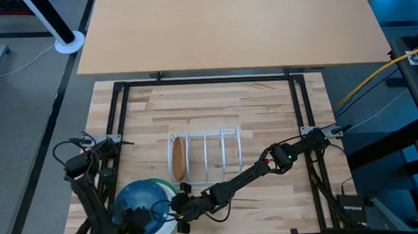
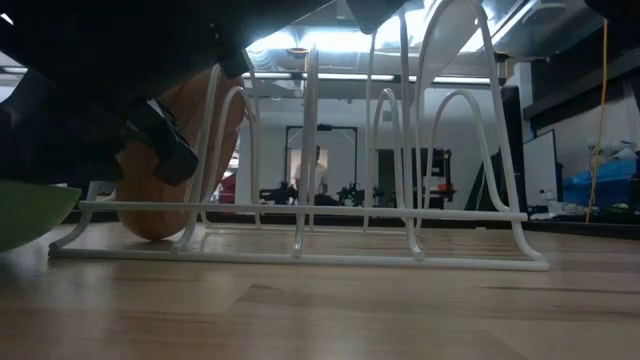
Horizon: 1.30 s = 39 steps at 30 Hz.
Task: Sort dishes
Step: Put the blue plate into the dish rack
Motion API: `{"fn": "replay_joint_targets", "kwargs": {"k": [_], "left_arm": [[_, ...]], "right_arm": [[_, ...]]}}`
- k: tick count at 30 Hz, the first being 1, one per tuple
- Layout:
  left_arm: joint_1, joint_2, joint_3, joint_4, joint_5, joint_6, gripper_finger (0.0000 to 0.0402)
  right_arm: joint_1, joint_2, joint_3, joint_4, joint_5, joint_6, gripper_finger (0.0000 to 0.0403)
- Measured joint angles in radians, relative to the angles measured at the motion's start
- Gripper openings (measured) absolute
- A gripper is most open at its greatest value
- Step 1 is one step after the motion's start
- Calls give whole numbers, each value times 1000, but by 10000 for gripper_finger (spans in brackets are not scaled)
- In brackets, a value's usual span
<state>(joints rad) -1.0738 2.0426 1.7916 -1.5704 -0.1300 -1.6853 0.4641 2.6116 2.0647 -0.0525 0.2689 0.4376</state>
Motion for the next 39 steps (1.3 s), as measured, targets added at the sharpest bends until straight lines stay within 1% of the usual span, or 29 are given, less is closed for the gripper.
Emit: {"fn": "replay_joint_targets", "kwargs": {"k": [4, 6, 9, 12, 15, 19, 22, 24, 26, 29, 31, 33, 36, 39], "left_arm": [[-31, -70, 0, -1, 5, -93, 132], [-46, -114, -5, 1, -40, -125, 120], [-64, -208, -52, 0, -109, -173, 100], [-70, -326, -141, -1, -128, -194, 84], [-70, -462, -257, -1, -140, -206, 75], [-64, -632, -417, -1, -160, -244, 71], [-52, -730, -532, -2, -162, -295, 70], [-43, -782, -604, 29, -160, -331, 70], [-36, -826, -672, 112, -154, -322, 70], [-36, -877, -763, 281, -130, -259, 70], [-36, -893, -810, 352, -94, -242, 70], [-36, -898, -848, 388, -38, -240, 73], [-36, -892, -886, 393, 29, -248, 96], [-36, -891, -923, 415, 44, -251, 133]], "right_arm": [[0, 0, 0, 0, -1, 0, 165], [0, 0, 0, 0, -1, 0, 165], [0, 0, 0, 0, -5, -1, 165], [0, 0, 0, 0, -10, -1, 165], [0, 0, 0, 0, -10, -1, 165], [0, 0, 0, 0, -10, -1, 165], [0, 0, -1, 0, -9, -1, 165], [0, 0, -1, 0, -10, -1, 165], [0, 0, -1, 0, -9, -1, 165], [0, 0, -1, 0, -9, -1, 165], [0, 0, -1, 0, -9, -2, 165], [0, 0, -1, 0, -9, -1, 165], [0, 0, -1, 0, -9, -2, 165], [0, 0, -1, 0, -9, -2, 165]]}}
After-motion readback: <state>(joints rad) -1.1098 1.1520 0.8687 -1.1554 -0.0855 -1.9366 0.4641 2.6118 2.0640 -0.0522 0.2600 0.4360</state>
